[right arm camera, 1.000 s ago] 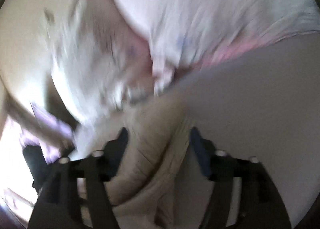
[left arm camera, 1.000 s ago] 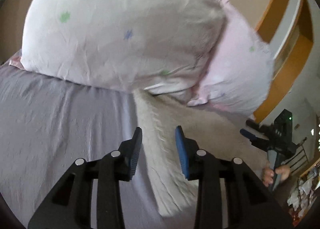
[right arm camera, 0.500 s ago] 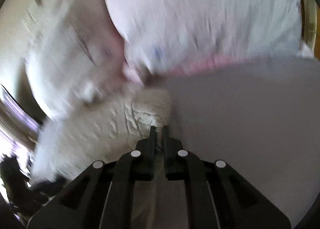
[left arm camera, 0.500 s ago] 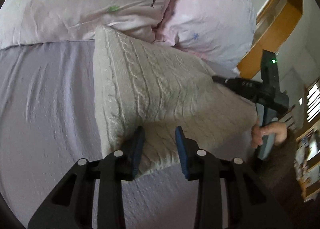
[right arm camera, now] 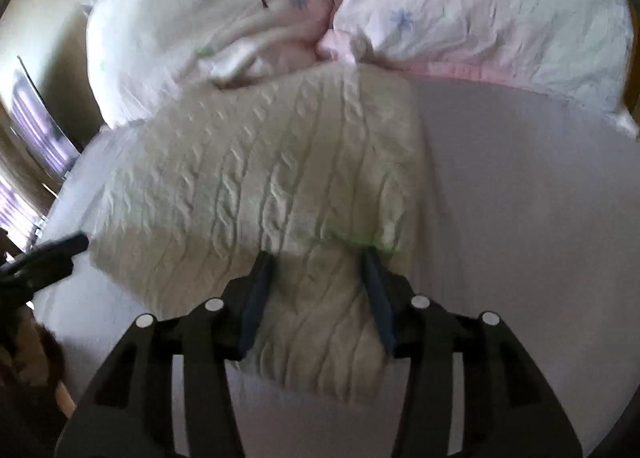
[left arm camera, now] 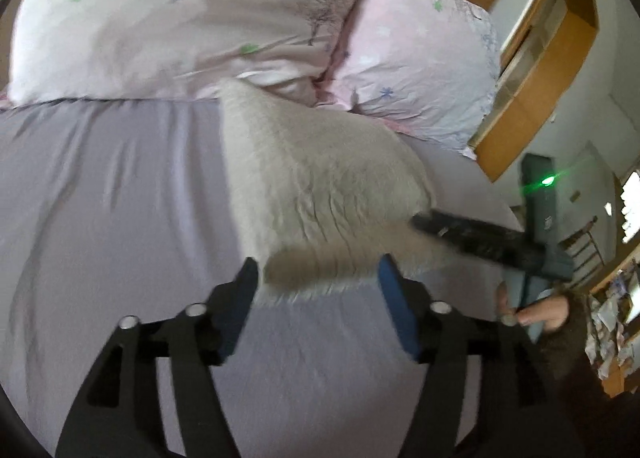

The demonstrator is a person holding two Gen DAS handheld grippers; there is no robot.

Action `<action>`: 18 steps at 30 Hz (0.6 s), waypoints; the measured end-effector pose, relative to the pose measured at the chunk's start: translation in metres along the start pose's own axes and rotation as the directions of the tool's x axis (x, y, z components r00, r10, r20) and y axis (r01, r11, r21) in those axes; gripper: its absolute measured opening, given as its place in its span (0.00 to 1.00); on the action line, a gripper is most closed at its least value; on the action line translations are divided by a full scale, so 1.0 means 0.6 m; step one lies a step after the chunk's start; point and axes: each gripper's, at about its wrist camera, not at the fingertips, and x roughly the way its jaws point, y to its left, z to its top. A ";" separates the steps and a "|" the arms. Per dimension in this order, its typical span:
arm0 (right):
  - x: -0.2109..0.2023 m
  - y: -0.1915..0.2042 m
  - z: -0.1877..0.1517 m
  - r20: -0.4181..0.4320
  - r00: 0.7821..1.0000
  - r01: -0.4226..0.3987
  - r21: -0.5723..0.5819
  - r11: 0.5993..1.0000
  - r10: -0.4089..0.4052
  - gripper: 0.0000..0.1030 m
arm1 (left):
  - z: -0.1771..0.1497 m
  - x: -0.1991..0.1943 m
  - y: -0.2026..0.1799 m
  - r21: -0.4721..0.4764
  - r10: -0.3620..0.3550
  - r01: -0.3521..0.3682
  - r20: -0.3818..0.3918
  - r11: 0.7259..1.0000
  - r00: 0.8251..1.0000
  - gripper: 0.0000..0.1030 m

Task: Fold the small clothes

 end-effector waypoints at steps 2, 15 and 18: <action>-0.049 -0.002 -0.003 0.078 0.997 -0.023 0.013 1.000 0.022 0.52 | -0.013 -0.014 0.001 0.000 0.056 -0.056 0.014 0.998 0.998 0.82; -0.059 0.018 -0.084 0.007 0.979 0.203 0.078 0.976 -0.204 0.98 | -0.034 0.039 -0.032 0.051 0.324 -0.322 -0.033 0.945 0.945 0.99; -0.037 0.023 -0.083 -0.031 0.980 0.196 0.074 0.978 -0.195 0.98 | -0.038 0.050 -0.035 0.063 0.352 -0.350 -0.035 0.935 0.935 0.99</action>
